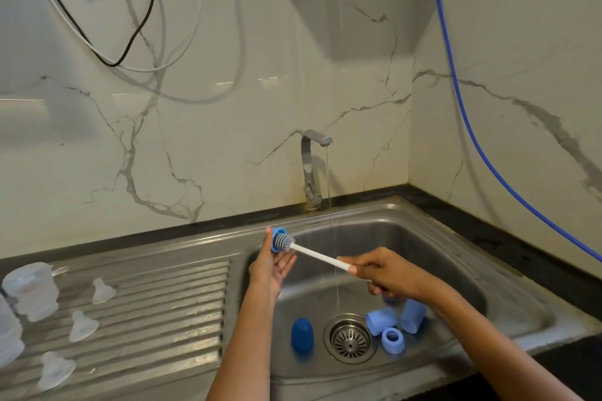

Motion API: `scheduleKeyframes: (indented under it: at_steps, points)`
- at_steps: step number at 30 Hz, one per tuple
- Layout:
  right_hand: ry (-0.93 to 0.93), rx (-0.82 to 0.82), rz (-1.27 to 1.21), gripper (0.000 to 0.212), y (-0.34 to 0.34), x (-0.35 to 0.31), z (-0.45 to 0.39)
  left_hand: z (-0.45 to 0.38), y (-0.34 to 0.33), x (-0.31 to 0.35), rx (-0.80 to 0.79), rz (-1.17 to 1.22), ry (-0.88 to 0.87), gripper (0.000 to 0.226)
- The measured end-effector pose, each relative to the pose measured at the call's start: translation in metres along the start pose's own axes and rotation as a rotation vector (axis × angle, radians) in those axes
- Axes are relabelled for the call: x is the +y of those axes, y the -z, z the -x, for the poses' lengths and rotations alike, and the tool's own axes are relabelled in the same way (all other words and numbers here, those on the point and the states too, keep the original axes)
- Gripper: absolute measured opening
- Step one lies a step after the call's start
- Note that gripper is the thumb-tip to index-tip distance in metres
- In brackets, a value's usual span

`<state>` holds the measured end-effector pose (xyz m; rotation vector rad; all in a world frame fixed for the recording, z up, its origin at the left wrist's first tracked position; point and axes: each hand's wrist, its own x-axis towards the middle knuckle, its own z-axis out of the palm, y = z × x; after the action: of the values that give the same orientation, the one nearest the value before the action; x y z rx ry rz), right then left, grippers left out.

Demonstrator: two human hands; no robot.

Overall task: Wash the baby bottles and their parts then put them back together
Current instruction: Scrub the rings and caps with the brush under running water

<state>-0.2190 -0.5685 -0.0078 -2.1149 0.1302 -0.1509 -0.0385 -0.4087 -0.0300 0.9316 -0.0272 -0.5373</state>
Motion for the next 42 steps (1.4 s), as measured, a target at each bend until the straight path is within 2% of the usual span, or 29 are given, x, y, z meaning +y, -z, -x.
scheduleKeyframes:
  at_steps: [2, 5, 8, 9, 11, 13, 15, 17, 21, 24, 25, 26, 28, 30, 33, 35, 37, 40, 42]
  points:
    - [0.037, 0.119, 0.252, 0.035, -0.004, 0.001, -0.003, 0.001, -0.006, -0.007, 0.033, -0.148, -0.024, 0.037]
    - [0.076, 0.263, 0.776, 0.039, -0.012, 0.003, -0.003, 0.001, -0.009, -0.015, 0.155, -0.306, -0.071, 0.04]
    - [0.133, 0.298, 1.087, 0.042, -0.018, 0.0, -0.004, 0.0, 0.001, -0.008, 0.138, -0.346, 0.057, 0.047]
    - [0.134, 0.271, 1.078, 0.042, -0.017, 0.0, -0.003, 0.0, 0.005, -0.004, 0.084, -0.312, 0.129, 0.049]
    - [0.097, 0.17, 0.723, 0.039, -0.009, 0.001, -0.001, 0.001, 0.008, 0.002, -0.014, -0.21, 0.216, 0.05]
    - [0.036, 0.11, 0.242, 0.034, 0.002, 0.004, 0.001, 0.001, 0.003, 0.003, -0.041, -0.131, 0.195, 0.046]
    - [0.008, 0.095, 0.09, 0.031, 0.007, 0.005, 0.001, 0.002, -0.004, 0.001, -0.022, -0.08, 0.136, 0.042]
    - [0.037, 0.135, 0.203, 0.032, 0.007, 0.004, 0.001, 0.002, -0.007, -0.001, 0.014, -0.056, 0.099, 0.04]
    - [0.107, 0.311, 0.894, 0.039, 0.012, 0.002, 0.0, 0.0, -0.007, -0.005, 0.089, -0.182, 0.051, 0.037]
    - [0.103, 0.416, 1.158, 0.04, 0.012, 0.003, -0.001, 0.0, -0.008, -0.008, 0.078, -0.334, 0.036, 0.042]
    - [0.101, 0.397, 1.128, 0.039, 0.011, 0.005, -0.002, 0.0, -0.007, -0.008, 0.066, -0.352, 0.046, 0.043]
    - [0.102, 0.332, 0.991, 0.037, 0.008, 0.007, -0.003, 0.0, -0.004, -0.008, 0.05, -0.35, 0.06, 0.043]
    - [0.07, 0.163, 0.513, 0.033, 0.001, 0.009, -0.003, 0.001, 0.0, -0.007, 0.001, -0.305, 0.085, 0.041]
    - [-0.065, 0.072, 0.034, 0.026, -0.002, 0.007, -0.004, -0.001, 0.001, -0.005, -0.058, -0.236, 0.095, 0.04]
    - [-0.297, -0.046, -0.332, 0.026, 0.001, 0.001, -0.002, -0.001, -0.002, -0.003, -0.122, -0.047, 0.071, 0.044]
    - [-0.338, -0.094, -0.396, 0.031, 0.007, -0.003, 0.0, 0.0, -0.008, -0.002, -0.098, 0.009, 0.012, 0.046]
    - [-0.286, -0.078, -0.331, 0.028, 0.008, -0.003, 0.001, 0.002, -0.013, -0.004, -0.035, -0.016, -0.036, 0.044]
    - [-0.077, 0.019, -0.013, 0.027, 0.008, 0.001, 0.004, 0.005, -0.012, -0.006, 0.071, -0.054, -0.076, 0.036]
    - [0.025, 0.071, 0.187, 0.025, 0.012, 0.007, 0.006, 0.006, -0.006, -0.002, 0.103, -0.015, -0.107, 0.039]
